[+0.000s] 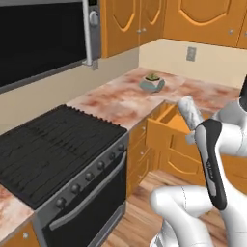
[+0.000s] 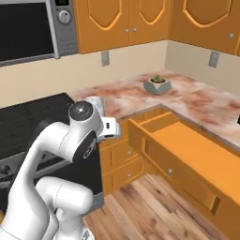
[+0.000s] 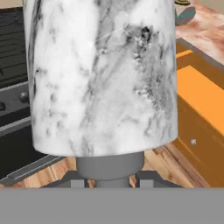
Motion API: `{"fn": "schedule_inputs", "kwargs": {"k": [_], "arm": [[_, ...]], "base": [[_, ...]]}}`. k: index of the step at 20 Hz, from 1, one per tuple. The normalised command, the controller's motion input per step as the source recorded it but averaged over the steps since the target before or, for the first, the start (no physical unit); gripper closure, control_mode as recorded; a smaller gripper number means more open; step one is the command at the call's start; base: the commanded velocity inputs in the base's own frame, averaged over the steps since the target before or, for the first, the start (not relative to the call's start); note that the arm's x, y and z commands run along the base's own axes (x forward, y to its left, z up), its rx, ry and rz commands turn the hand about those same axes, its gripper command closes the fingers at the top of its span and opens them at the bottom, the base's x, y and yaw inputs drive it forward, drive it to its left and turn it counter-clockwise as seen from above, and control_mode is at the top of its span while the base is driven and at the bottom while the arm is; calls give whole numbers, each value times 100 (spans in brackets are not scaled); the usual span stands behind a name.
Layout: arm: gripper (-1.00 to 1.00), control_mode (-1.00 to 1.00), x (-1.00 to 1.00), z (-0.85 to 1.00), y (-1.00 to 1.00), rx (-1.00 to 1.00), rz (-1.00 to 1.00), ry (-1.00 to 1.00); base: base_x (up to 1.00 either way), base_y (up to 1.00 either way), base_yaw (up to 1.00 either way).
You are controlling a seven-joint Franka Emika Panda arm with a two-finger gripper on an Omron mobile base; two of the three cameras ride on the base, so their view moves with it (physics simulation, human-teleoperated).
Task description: Restock the sink supplies by placing the sponge and soap dispenser on the counter and next to the sink. Make sure the soap dispenser is upright.
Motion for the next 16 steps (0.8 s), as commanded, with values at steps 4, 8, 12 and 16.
{"fn": "schedule_inputs", "kwargs": {"k": [4,8,12,16], "arm": [[100,100,0,0,0,0,0,0],[100,100,0,0,0,0,0,0],[100,100,0,0,0,0,0,0],[100,100,0,0,0,0,0,0]], "base": [[-51,-18,72],[-41,1,80],[-8,19,85],[0,31,86]]}}
